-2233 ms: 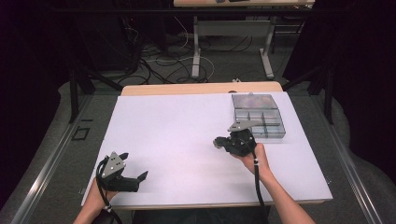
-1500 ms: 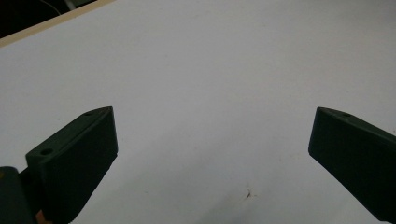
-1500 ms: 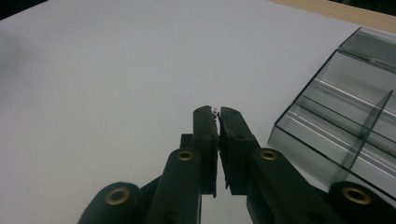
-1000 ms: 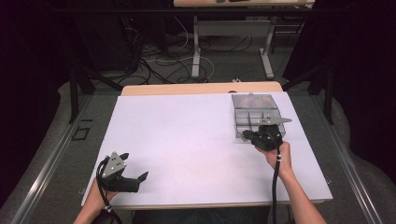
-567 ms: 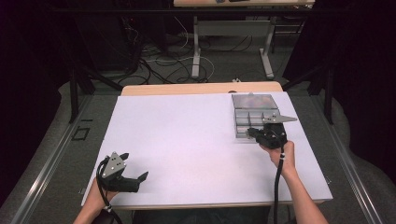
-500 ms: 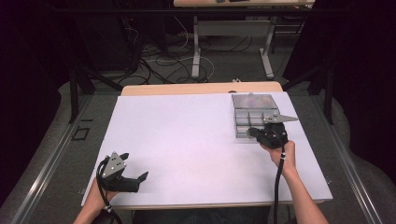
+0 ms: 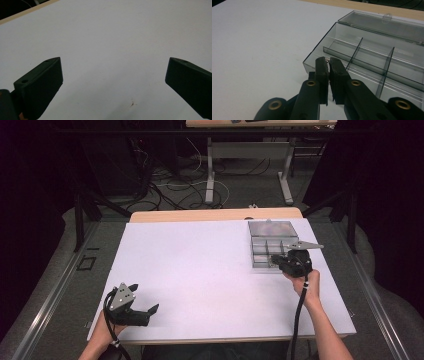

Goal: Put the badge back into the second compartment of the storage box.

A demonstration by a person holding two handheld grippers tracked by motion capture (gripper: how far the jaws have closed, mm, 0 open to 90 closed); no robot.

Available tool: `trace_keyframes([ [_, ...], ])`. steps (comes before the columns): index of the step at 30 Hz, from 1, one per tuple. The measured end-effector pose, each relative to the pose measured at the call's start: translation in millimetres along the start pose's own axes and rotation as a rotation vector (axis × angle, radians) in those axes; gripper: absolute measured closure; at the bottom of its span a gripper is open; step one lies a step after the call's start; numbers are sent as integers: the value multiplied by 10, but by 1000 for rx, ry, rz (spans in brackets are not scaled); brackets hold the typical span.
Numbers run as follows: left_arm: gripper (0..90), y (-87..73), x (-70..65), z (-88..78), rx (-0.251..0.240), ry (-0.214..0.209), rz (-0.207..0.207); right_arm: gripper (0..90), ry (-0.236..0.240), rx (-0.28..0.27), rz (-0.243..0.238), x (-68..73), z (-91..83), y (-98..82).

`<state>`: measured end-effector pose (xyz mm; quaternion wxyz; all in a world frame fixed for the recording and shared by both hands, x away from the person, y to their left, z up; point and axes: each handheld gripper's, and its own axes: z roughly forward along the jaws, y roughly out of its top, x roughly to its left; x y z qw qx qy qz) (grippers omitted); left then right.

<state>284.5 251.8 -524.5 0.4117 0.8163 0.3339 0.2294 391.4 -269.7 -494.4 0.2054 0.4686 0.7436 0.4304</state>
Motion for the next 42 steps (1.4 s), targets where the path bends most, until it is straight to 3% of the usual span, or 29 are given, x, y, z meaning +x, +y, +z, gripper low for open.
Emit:
trace_keyframes([
  [42, 14, 2, 0, 5, 3, -2, 0, 857, -94, -19, 11, -221, 52, 45],
])
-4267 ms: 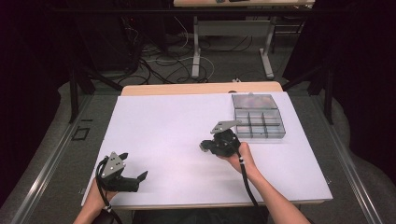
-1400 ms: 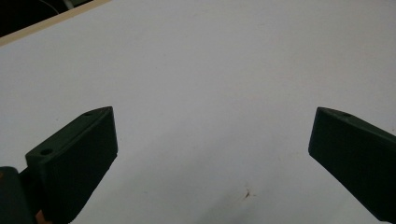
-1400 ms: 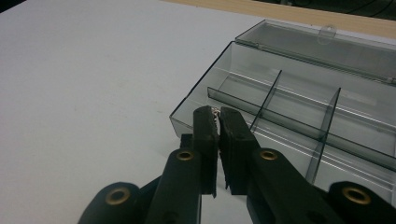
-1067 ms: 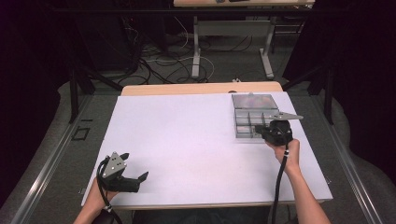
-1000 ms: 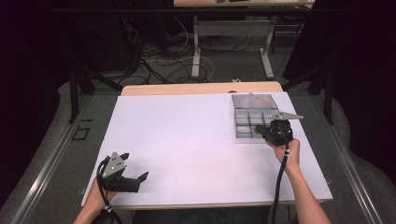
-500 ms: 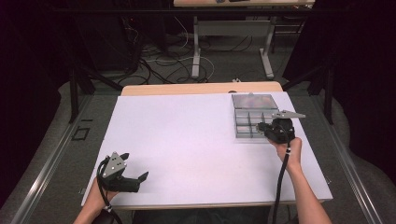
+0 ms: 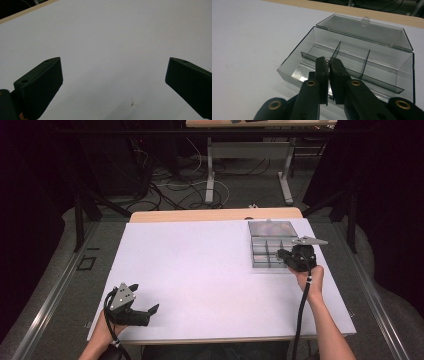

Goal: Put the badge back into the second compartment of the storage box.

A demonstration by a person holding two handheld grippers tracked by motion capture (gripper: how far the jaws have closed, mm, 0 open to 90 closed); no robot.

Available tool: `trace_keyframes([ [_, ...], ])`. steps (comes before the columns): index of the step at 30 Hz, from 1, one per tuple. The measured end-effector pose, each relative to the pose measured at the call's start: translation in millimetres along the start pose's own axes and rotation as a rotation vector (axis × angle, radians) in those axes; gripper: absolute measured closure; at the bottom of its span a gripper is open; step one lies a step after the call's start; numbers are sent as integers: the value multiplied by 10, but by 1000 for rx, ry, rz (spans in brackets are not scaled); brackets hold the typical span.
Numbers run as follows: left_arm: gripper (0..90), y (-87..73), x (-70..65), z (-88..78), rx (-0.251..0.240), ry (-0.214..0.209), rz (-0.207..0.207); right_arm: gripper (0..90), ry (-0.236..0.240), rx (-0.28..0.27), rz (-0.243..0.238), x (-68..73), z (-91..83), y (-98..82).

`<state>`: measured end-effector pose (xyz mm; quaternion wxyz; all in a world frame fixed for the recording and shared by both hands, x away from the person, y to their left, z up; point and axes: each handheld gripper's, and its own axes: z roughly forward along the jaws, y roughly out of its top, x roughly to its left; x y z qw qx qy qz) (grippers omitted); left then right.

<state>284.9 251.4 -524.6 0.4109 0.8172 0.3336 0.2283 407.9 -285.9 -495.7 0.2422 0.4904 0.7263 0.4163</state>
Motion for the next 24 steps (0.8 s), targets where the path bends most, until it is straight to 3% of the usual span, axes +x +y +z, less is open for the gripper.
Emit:
trace_keyframes([
  [24, 15, -2, 9, 13, -2, -2, -3, 856, -45, 0, 25, -136, 141, 52],
])
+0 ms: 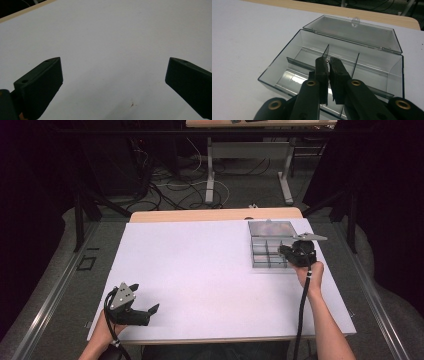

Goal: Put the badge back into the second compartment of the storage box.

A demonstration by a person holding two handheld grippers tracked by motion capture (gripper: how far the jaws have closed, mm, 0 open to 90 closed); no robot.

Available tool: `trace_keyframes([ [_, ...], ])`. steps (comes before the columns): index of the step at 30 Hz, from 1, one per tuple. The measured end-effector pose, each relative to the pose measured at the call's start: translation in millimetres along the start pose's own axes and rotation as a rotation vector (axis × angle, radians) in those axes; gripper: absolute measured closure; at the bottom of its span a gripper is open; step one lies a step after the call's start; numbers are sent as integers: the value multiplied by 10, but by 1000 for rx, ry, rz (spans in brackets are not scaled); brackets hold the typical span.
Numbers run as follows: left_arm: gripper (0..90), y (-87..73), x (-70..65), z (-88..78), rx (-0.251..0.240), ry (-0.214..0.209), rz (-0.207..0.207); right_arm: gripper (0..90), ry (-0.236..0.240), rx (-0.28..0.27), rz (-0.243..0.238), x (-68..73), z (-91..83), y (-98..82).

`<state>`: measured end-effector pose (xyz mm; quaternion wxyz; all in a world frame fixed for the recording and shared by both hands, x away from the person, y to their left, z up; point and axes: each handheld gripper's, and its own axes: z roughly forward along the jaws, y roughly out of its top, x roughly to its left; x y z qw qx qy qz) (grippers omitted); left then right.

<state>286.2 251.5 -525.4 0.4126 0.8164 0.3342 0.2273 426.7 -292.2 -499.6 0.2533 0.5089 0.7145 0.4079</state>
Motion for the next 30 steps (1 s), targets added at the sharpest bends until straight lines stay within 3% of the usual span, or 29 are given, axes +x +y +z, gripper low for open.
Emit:
trace_keyframes([
  [30, 16, -2, 7, 16, 4, 1, -3, 857, -21, -9, -9, -81, 261, 141],
])
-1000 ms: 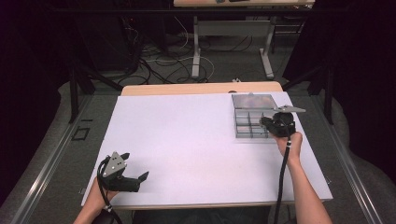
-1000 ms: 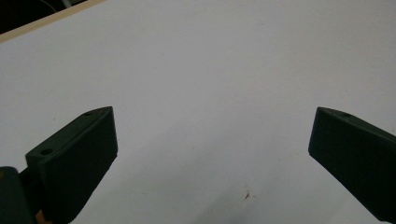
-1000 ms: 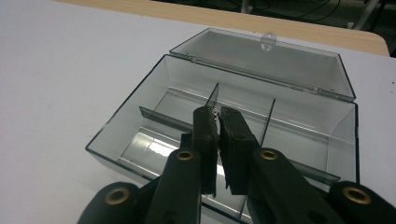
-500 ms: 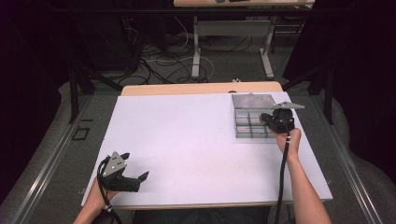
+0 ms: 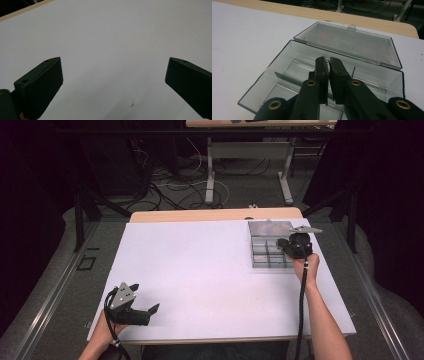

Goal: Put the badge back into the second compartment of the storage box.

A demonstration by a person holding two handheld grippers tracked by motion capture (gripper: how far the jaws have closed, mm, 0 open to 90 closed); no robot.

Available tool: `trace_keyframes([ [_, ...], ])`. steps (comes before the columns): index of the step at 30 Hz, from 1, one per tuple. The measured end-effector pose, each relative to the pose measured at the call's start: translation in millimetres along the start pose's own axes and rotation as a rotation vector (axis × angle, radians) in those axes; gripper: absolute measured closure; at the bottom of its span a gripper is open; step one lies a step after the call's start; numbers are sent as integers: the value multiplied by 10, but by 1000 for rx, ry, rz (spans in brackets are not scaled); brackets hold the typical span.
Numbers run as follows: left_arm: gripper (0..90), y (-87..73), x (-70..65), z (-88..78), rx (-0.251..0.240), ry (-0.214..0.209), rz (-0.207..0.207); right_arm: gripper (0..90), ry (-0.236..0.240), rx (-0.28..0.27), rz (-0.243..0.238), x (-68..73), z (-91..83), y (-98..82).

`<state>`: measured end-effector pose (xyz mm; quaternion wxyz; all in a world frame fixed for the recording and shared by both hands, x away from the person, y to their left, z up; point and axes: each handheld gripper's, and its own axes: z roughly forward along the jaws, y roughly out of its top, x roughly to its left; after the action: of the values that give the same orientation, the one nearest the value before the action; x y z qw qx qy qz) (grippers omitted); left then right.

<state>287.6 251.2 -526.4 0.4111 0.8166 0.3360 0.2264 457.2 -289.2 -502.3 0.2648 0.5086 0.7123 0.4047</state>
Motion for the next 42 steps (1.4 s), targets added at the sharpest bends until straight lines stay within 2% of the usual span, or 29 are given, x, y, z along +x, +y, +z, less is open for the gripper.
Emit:
trace_keyframes([
  [18, 17, -3, -3, -3, 0, -1, 1, 856, -17, 38, -35, -18, 194, -23],
  [29, 18, -2, -3, -4, 1, -1, 3, 854, -49, 92, -46, -47, 307, -72],
  [37, 18, 2, -7, -6, 4, -3, 8, 845, -61, 103, -59, -36, 350, -86],
  [42, 19, 0, -7, -13, 1, -5, 7, 739, -50, 89, -55, -51, 322, -75],
])
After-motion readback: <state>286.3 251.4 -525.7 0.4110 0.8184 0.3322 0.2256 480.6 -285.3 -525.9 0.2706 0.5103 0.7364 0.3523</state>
